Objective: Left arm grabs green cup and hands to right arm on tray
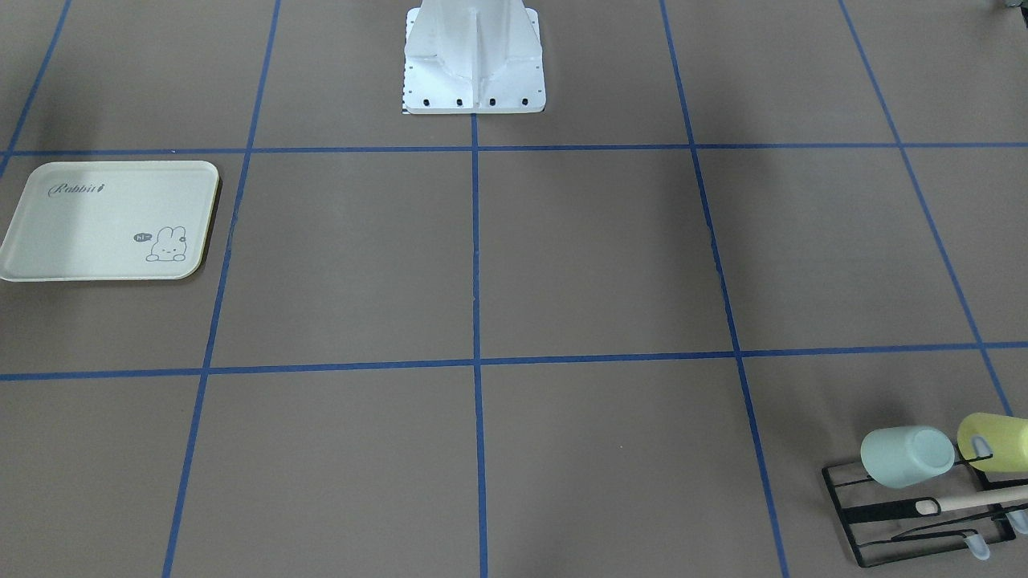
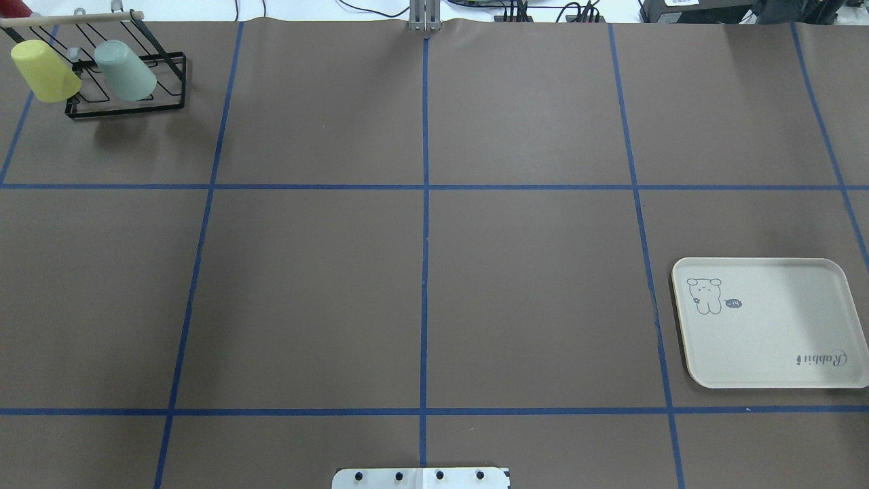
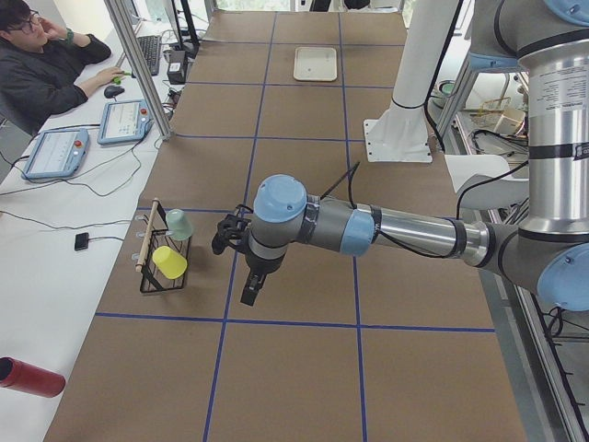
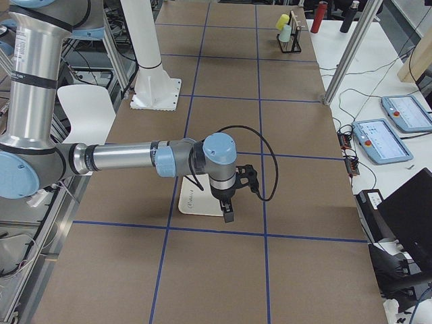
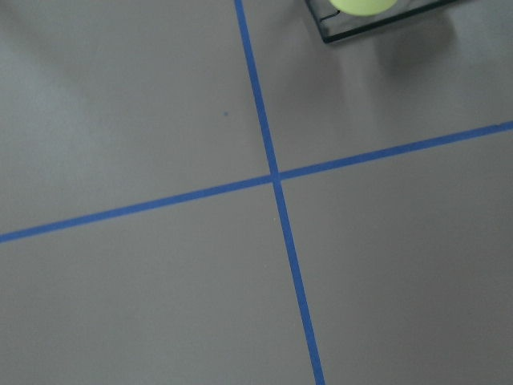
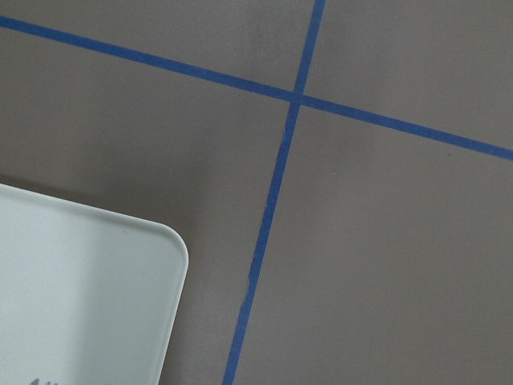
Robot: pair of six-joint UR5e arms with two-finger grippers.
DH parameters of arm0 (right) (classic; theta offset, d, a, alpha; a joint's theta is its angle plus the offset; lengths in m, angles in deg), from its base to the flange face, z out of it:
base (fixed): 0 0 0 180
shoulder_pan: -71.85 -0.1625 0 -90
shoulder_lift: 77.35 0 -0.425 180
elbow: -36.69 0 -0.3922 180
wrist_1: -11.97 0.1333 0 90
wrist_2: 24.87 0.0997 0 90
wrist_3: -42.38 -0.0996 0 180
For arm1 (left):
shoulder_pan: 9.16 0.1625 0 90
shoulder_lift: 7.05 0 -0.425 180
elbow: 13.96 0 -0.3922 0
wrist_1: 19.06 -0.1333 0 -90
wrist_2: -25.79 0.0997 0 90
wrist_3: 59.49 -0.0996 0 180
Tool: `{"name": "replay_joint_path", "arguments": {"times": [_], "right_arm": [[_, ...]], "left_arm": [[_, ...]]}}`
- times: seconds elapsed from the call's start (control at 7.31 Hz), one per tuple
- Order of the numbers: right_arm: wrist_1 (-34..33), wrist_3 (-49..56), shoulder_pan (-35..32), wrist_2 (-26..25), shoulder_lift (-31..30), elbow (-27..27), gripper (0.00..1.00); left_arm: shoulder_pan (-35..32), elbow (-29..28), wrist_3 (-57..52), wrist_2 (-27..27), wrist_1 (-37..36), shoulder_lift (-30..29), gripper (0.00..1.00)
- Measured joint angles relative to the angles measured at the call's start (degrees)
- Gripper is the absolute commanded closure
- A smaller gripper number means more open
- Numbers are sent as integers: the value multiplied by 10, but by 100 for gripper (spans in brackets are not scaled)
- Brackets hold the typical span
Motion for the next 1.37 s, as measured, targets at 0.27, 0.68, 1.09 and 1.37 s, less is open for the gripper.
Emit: {"name": "replay_joint_path", "arguments": {"times": [0.27, 0.68, 1.09, 1.37], "right_arm": [[66, -1, 0, 0, 25, 21, 0], [88, -1, 1, 1, 30, 31, 0], [89, -1, 1, 6, 30, 35, 0], [91, 0, 1, 36, 29, 43, 0]], "left_arm": [[6, -32, 1, 5, 95, -53, 0], [55, -119, 80, 6, 124, -178, 0], [133, -188, 140, 8, 142, -293, 0], [187, -205, 179, 20, 144, -331, 0]]}}
